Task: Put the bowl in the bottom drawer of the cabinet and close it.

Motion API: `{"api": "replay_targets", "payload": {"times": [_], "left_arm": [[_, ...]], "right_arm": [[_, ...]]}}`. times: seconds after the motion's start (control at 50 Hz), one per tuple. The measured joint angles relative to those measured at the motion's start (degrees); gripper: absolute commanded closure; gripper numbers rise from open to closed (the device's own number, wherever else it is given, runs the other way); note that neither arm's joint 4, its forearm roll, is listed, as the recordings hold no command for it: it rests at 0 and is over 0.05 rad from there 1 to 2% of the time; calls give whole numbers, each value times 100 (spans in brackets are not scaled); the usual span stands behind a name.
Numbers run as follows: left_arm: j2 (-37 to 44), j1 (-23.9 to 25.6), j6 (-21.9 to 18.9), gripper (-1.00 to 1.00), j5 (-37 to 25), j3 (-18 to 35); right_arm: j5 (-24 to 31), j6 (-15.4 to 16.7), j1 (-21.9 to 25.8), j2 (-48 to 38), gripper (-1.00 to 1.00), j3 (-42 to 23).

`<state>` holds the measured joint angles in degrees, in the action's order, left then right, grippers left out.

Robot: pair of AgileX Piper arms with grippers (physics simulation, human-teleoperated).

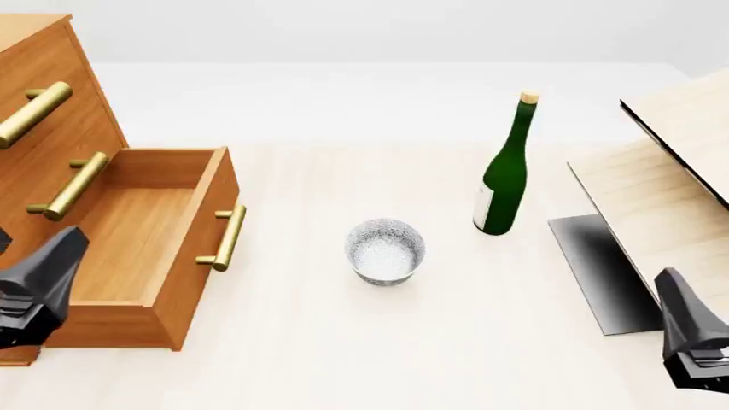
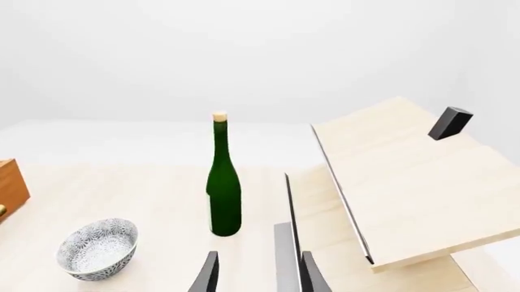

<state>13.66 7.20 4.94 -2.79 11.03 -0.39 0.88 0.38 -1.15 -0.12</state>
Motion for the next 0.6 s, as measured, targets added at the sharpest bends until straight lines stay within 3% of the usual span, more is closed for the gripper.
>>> {"api": "replay_targets", "payload": {"times": [0.6], "left_arm": [[1173,265,230,-100,-359,1035]], "right_arm": [[-121,-23,20,-154,-100,8]]}}
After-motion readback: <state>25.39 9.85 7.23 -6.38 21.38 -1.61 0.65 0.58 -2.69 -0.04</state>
